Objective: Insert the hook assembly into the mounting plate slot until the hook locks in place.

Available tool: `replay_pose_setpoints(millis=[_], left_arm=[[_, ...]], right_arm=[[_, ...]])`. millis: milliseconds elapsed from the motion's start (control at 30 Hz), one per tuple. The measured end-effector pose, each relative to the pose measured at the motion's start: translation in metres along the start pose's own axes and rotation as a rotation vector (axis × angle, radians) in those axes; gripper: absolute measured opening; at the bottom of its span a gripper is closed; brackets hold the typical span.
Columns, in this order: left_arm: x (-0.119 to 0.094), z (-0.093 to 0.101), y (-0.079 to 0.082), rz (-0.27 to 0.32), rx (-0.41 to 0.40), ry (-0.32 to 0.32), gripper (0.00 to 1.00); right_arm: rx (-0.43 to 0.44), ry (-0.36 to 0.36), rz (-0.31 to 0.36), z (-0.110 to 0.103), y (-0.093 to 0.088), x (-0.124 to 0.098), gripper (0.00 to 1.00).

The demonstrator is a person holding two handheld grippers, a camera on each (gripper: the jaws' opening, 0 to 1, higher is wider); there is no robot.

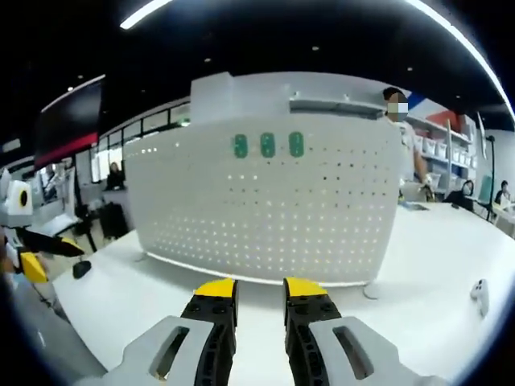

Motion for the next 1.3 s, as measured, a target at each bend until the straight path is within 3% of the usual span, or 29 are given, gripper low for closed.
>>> replay_pose_setpoints(millis=[667,1300], left_arm=[[-0.002,-0.003,-0.008,-0.018,-0.001,0.000,0.82],[0.002,-0.011,-0.034,-0.082,-0.044,0.001,0.82]], right_arm=[[-0.103,0.151,-0.129,-0.054,-0.052,-0.002,0.21],[-0.136,0.294,-0.347,-0.088,-0.107,0.012,0.22]])
Point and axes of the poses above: the point that each gripper's makers call its tool centre point, and the gripper's own axes: x roughly forward along the fingers, z roughly to its right, y roughly out of its top, the point moved 2 cm from there along -x, roughly backward along the fingers, and after that the axes turned 10 degrees about -z, right-handed, at the moved point
